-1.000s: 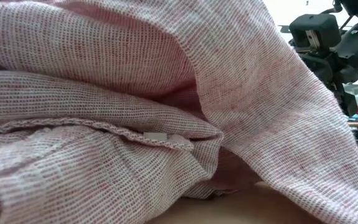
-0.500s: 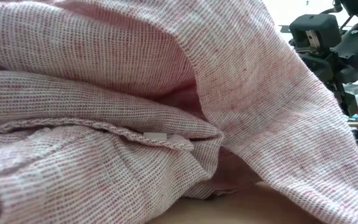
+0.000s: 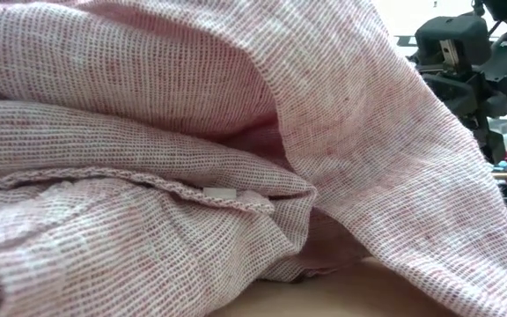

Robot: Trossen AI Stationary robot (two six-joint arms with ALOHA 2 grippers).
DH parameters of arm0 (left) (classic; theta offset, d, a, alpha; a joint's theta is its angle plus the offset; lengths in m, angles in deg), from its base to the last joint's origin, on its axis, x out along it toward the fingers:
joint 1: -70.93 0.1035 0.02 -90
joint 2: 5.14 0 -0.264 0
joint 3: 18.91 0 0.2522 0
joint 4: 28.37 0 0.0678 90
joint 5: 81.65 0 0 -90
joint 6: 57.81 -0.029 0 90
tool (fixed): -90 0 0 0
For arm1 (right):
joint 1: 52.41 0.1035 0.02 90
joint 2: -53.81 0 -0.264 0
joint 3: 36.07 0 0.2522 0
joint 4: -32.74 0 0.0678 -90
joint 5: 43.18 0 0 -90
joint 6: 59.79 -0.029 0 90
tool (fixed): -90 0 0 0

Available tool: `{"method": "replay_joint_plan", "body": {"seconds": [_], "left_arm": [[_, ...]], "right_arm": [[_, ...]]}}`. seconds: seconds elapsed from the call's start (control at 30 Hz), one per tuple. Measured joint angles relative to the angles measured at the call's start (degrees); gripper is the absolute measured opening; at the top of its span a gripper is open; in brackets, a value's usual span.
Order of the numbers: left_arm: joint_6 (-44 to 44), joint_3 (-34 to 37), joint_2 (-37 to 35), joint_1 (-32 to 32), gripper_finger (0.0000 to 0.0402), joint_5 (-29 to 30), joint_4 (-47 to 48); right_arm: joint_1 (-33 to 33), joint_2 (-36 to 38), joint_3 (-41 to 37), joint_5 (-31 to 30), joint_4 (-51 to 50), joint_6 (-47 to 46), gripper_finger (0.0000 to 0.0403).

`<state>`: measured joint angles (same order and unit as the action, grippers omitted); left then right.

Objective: Sort clothes
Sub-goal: Put the black boxer into the blue bin, then put the pink polo shirt into the blue bin

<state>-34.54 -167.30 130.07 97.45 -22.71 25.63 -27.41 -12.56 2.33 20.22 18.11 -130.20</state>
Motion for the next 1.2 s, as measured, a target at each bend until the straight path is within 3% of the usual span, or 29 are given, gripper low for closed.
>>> {"method": "replay_joint_plan", "body": {"seconds": [0.17,0.4,0.77,1.03,1.2], "left_arm": [[-2.0,-0.1,-6.3,0.0,0.0141,4.5,2.9],[-8.8,-0.2,-13.9,-1.5,0.014,18.0,16.2],[-13.3,-0.2,-23.4,-10.9,0.014,34.5,31.1],[-7.1,-0.3,-31.4,-17.9,0.014,37.4,37.2],[0.3,-0.3,-35.1,-21.8,0.014,41.1,49.2]], "right_arm": [[0.0,0.0,0.0,0.4,0.0,1.1,0.0089],[0.0,0.0,0.0,0.7,0.9,3.6,0.0089],[0.1,0.0,0.0,1.8,3.3,5.9,0.0089],[0.1,0.0,0.0,2.9,4.3,7.1,0.0089],[0.1,0.0,0.0,2.9,4.3,7.3,0.0089]]}}
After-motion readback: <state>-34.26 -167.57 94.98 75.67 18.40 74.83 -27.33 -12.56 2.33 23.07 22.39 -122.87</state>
